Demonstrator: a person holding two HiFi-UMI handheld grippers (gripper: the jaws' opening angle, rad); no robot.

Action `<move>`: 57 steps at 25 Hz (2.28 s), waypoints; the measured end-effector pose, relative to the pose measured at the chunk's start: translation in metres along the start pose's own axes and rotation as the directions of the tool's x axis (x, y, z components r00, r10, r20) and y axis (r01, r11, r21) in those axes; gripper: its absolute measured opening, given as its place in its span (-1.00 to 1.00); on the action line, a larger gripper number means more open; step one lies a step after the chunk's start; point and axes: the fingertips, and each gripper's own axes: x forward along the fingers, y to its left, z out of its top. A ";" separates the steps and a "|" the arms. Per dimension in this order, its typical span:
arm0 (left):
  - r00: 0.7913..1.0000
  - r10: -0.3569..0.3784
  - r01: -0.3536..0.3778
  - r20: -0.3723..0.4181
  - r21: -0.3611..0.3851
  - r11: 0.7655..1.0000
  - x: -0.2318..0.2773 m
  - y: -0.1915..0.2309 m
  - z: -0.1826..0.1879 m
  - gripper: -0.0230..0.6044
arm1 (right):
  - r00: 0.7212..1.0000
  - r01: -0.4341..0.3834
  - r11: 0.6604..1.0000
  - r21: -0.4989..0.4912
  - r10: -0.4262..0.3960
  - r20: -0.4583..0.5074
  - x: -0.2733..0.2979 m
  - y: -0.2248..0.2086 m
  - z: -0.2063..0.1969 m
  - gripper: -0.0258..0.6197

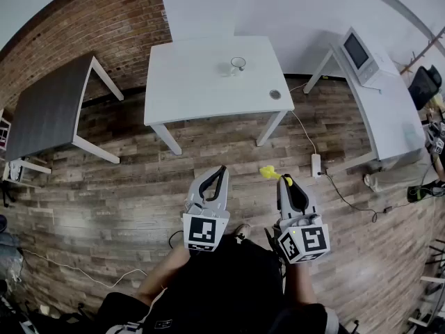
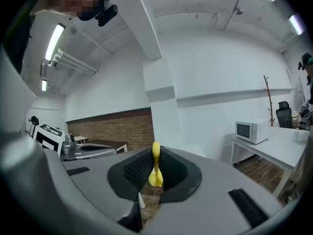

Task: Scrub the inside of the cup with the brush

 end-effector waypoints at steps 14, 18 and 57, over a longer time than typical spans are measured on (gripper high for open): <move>1.000 -0.019 0.019 -0.005 -0.015 1.000 0.011 0.016 -0.007 -0.92 | 1.000 0.012 1.000 0.018 -0.012 -0.026 0.020 0.002 -0.009 -0.83; 0.999 -0.035 0.034 -0.009 -0.019 0.999 0.015 0.031 -0.012 -0.92 | 0.999 0.026 0.999 0.041 -0.025 -0.027 0.036 0.004 -0.009 -0.83; 0.985 0.037 -0.037 -0.171 -0.002 0.999 0.300 0.158 -0.057 -0.92 | 0.990 -0.132 0.991 0.034 0.133 -0.040 0.342 -0.129 0.031 -0.83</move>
